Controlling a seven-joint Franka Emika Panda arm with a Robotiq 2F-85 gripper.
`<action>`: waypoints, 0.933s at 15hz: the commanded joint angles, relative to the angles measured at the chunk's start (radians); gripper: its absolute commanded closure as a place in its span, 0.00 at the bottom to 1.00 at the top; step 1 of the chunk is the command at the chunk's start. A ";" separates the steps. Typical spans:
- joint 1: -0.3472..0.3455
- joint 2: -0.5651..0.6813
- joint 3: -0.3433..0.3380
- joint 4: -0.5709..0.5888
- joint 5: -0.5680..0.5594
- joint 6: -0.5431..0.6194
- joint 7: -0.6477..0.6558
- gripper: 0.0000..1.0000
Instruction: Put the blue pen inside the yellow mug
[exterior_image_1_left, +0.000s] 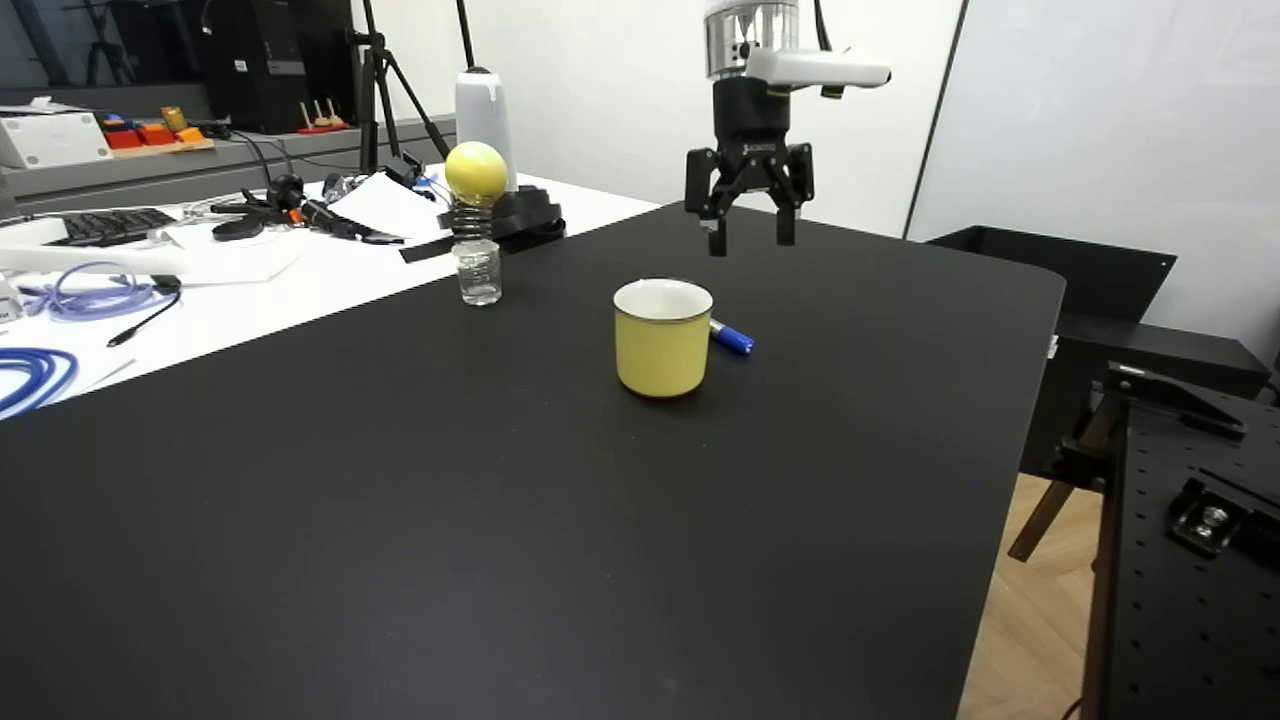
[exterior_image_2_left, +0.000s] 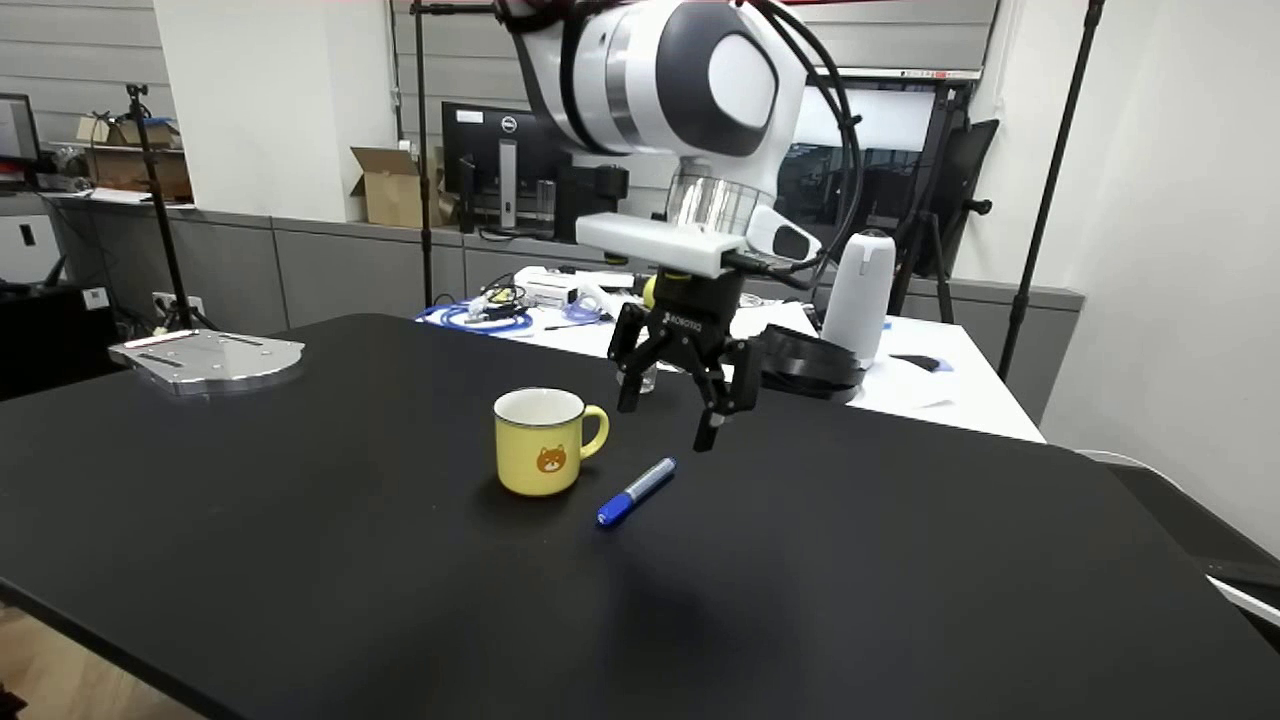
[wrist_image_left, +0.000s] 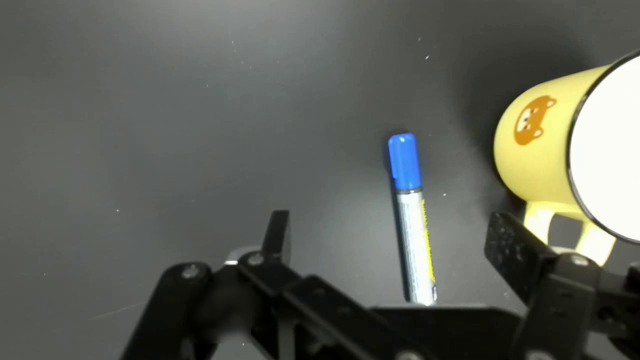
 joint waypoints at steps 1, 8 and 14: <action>0.008 0.072 0.006 0.051 -0.040 0.038 0.029 0.00; 0.012 0.135 0.031 0.082 -0.041 0.070 0.014 0.00; -0.001 0.170 0.043 0.106 -0.032 0.069 -0.008 0.00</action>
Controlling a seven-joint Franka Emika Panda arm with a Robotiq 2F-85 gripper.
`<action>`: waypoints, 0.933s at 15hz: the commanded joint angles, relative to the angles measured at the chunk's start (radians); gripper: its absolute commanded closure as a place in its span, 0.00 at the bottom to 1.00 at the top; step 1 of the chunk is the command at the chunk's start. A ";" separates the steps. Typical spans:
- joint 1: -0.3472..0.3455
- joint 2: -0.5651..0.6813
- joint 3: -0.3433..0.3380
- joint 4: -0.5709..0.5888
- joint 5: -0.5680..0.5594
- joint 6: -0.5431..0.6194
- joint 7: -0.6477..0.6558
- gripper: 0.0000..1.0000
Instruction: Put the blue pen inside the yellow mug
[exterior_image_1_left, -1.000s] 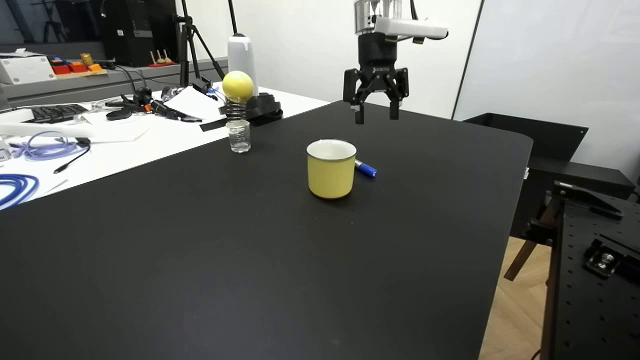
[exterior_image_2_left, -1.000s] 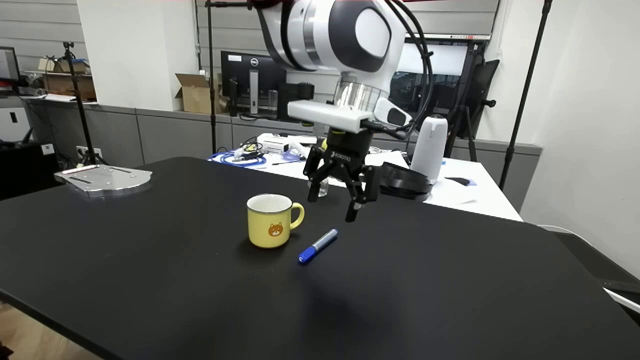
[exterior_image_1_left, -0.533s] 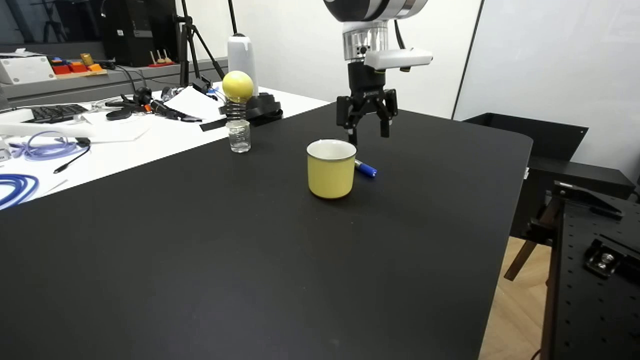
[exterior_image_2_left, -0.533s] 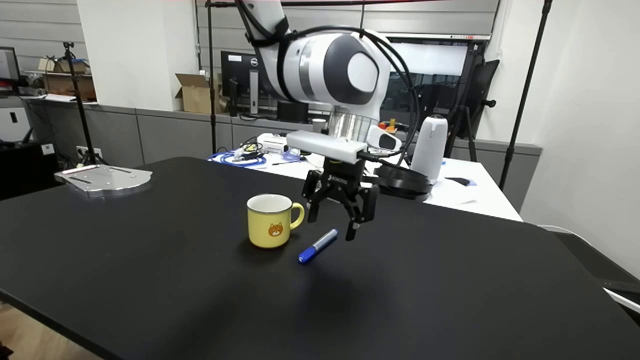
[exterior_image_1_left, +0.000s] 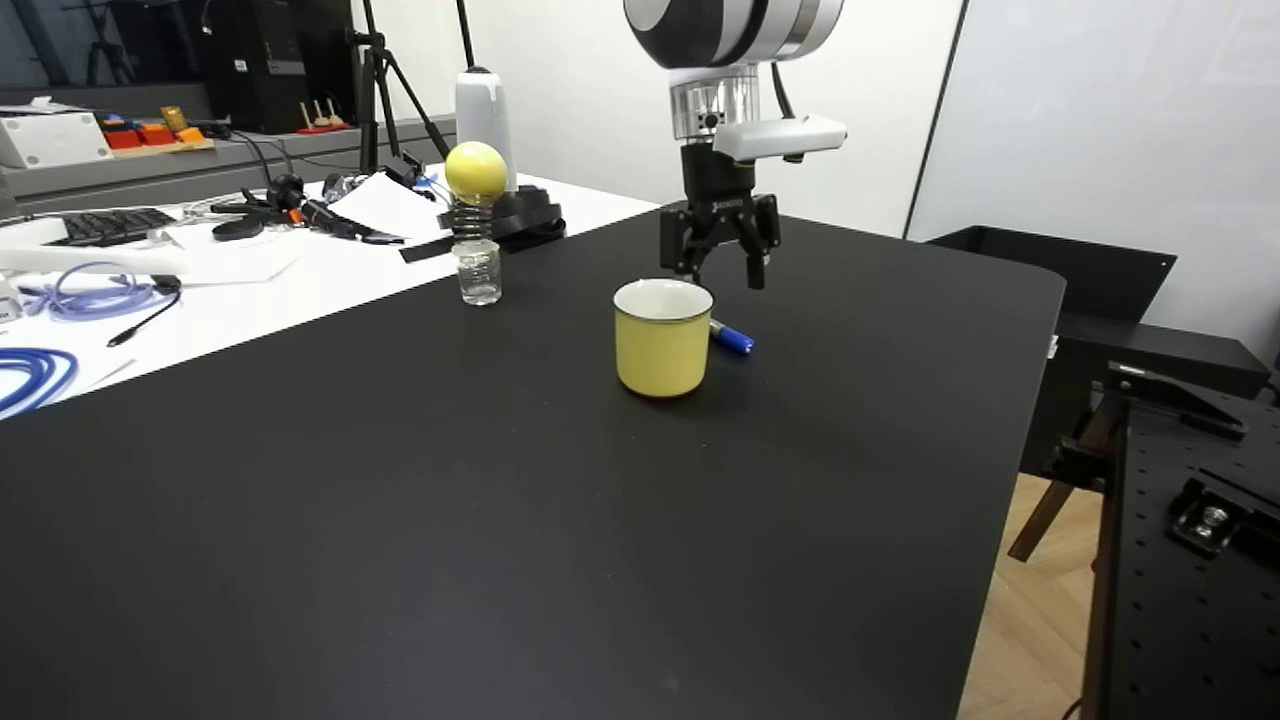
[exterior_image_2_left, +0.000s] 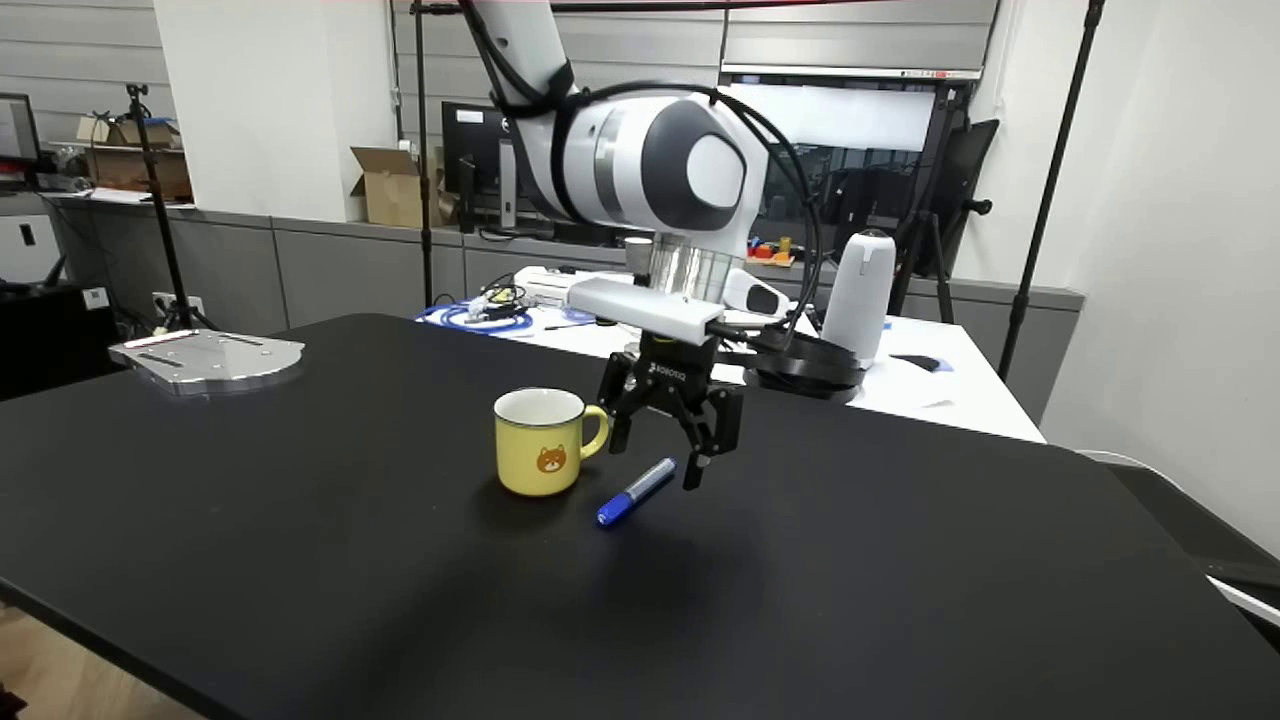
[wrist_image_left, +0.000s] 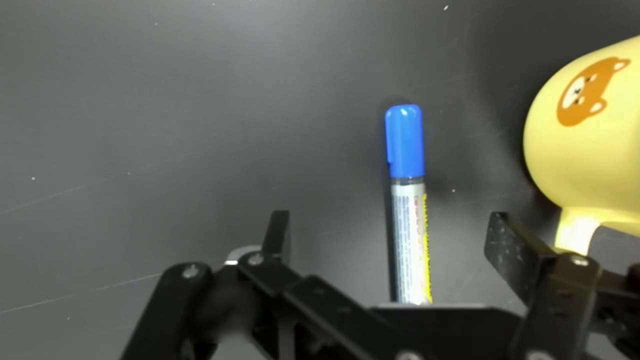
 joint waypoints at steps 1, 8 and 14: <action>-0.015 0.034 0.011 0.041 -0.007 -0.009 -0.007 0.00; -0.022 0.070 0.026 0.058 -0.002 0.005 -0.038 0.01; -0.022 0.091 0.031 0.070 -0.004 0.002 -0.046 0.54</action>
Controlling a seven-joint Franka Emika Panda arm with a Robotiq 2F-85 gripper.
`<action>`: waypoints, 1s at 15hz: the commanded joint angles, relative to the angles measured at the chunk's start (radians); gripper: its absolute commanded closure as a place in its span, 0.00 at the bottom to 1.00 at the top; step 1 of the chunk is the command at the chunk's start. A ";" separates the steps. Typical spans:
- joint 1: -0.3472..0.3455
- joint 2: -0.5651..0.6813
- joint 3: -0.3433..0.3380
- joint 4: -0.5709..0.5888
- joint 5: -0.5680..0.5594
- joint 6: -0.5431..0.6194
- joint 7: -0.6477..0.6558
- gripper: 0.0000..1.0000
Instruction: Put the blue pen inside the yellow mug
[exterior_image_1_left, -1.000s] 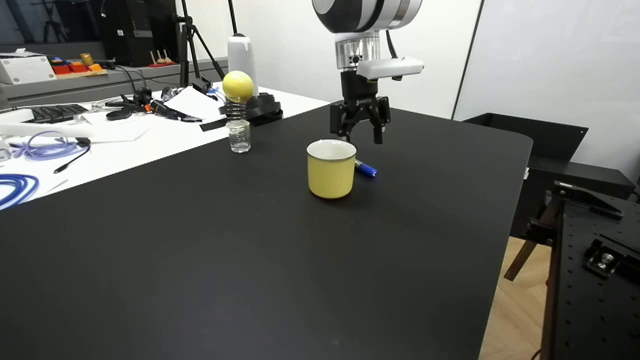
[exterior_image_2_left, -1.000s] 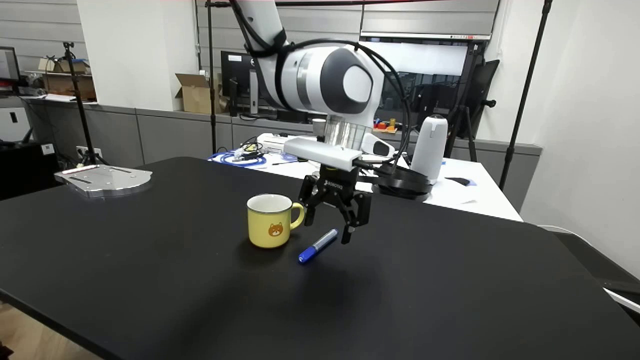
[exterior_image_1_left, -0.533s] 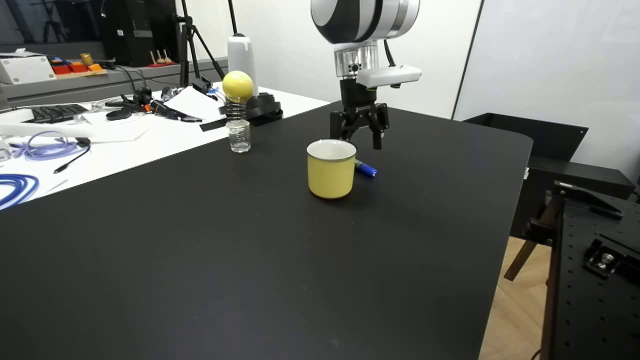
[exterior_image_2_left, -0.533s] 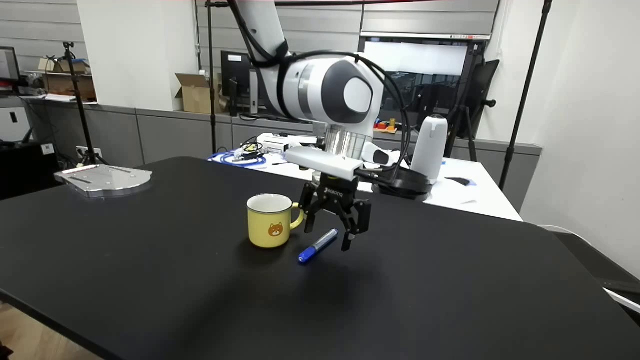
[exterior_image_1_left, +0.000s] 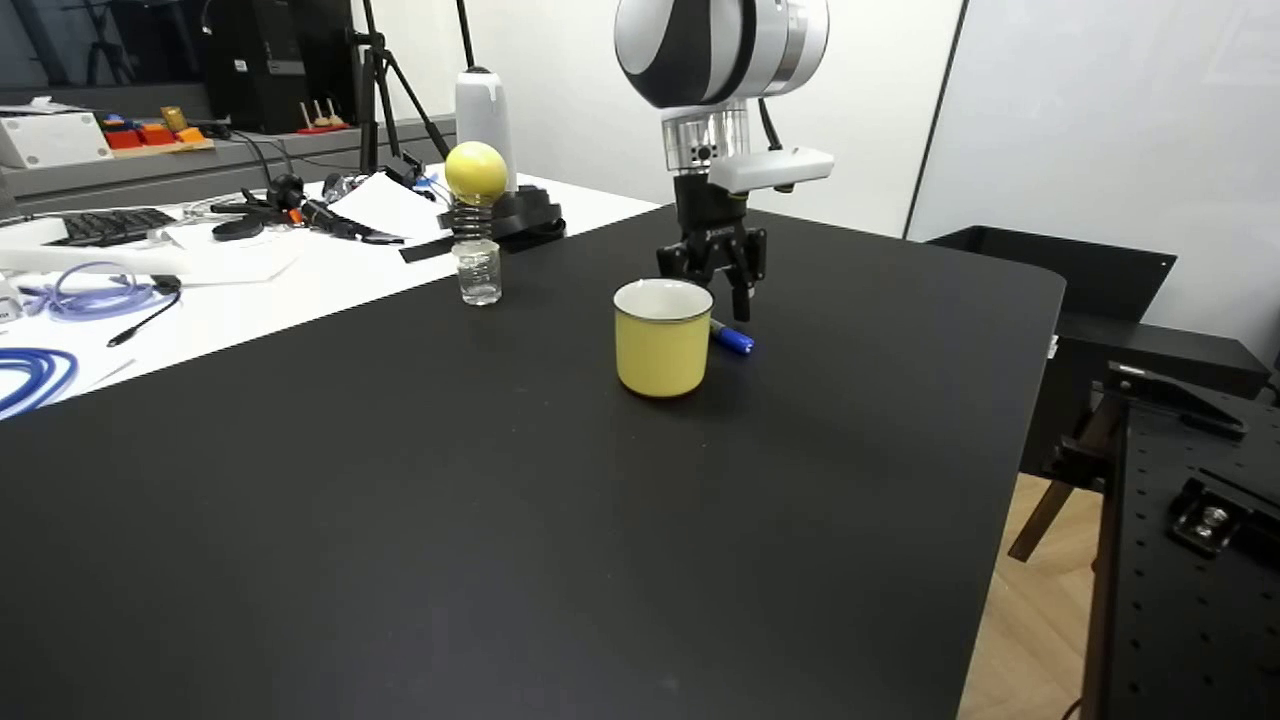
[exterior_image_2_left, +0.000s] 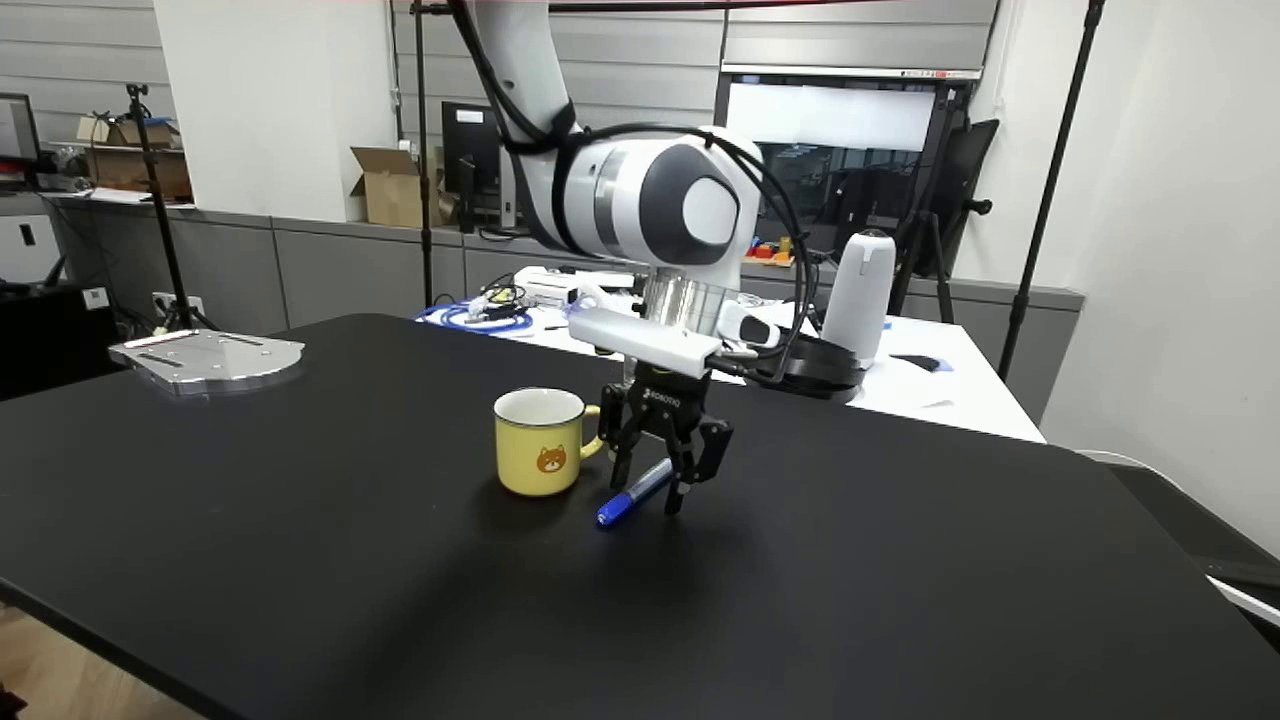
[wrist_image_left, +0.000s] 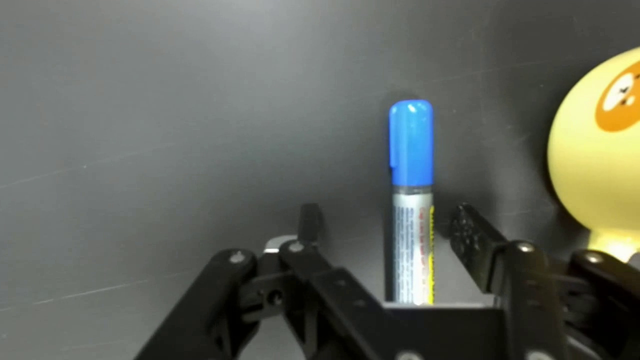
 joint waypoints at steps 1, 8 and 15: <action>-0.015 0.018 0.015 0.032 -0.005 -0.010 -0.009 0.60; -0.006 -0.012 0.010 0.023 -0.017 -0.003 -0.007 0.96; 0.065 -0.130 -0.025 -0.002 -0.117 -0.072 0.063 0.95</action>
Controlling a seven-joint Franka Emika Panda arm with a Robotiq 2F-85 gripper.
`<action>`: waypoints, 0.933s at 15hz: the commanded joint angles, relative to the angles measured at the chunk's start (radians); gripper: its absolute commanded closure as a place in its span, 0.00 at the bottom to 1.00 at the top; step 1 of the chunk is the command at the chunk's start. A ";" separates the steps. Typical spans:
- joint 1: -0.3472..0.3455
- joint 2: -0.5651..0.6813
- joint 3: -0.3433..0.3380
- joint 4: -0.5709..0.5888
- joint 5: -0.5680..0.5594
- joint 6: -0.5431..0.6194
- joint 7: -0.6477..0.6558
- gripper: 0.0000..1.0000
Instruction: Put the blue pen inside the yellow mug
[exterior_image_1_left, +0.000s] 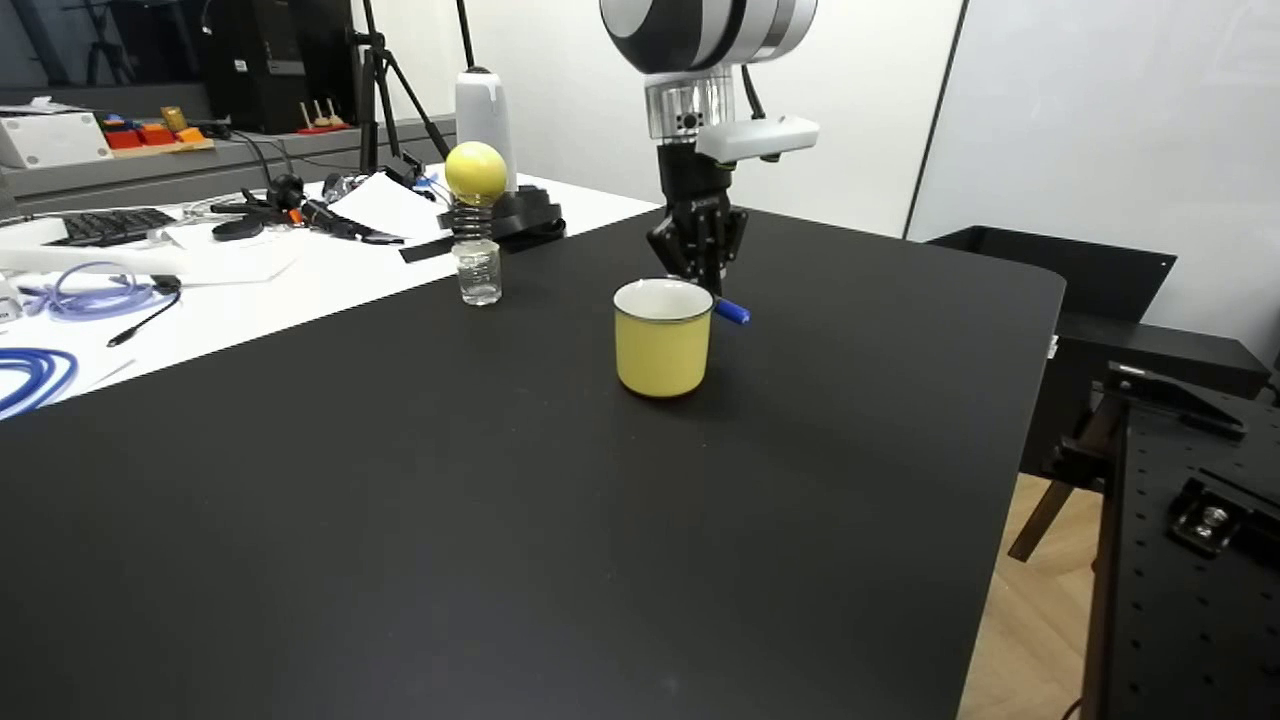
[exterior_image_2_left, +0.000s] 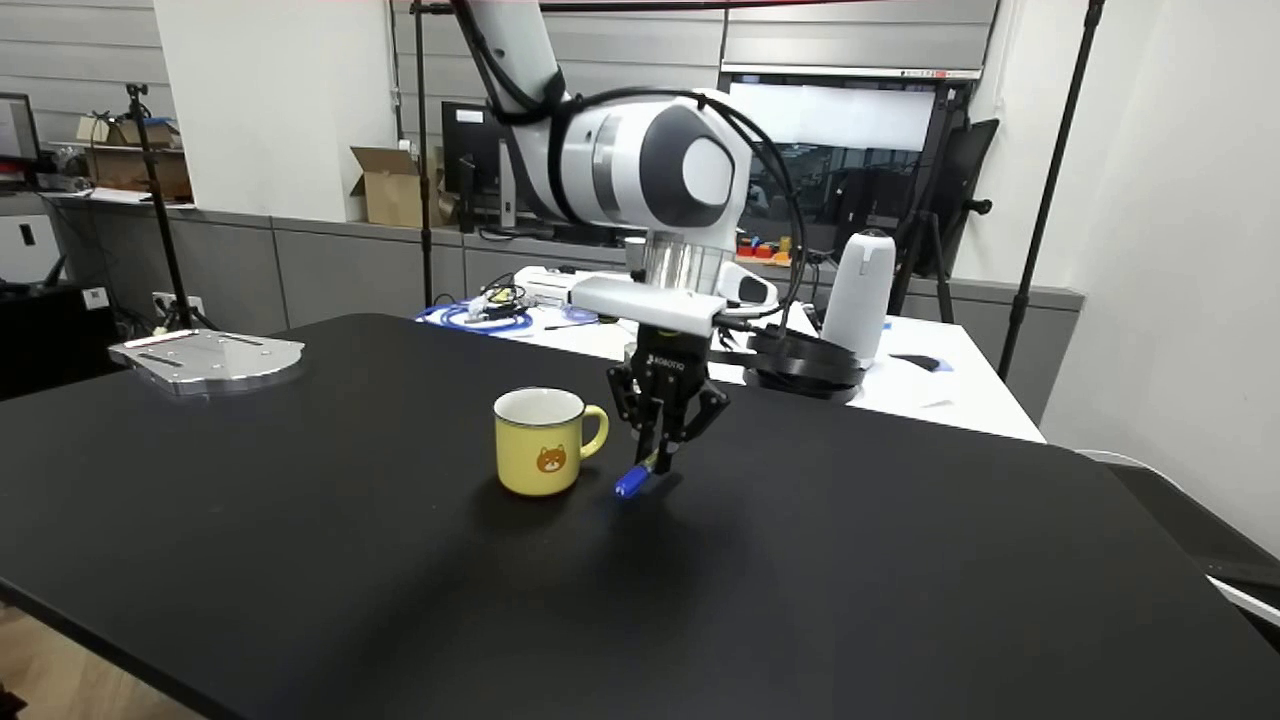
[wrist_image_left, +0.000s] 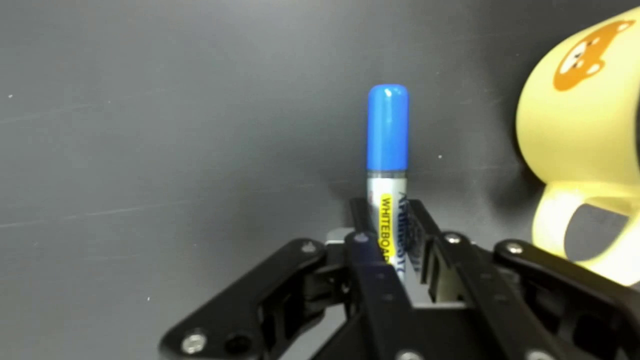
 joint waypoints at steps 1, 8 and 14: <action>0.058 -0.105 -0.029 -0.013 -0.084 -0.102 0.086 0.95; 0.077 -0.220 0.034 0.053 -0.047 -0.453 0.043 0.95; 0.036 -0.157 0.080 0.181 0.082 -0.708 -0.148 0.95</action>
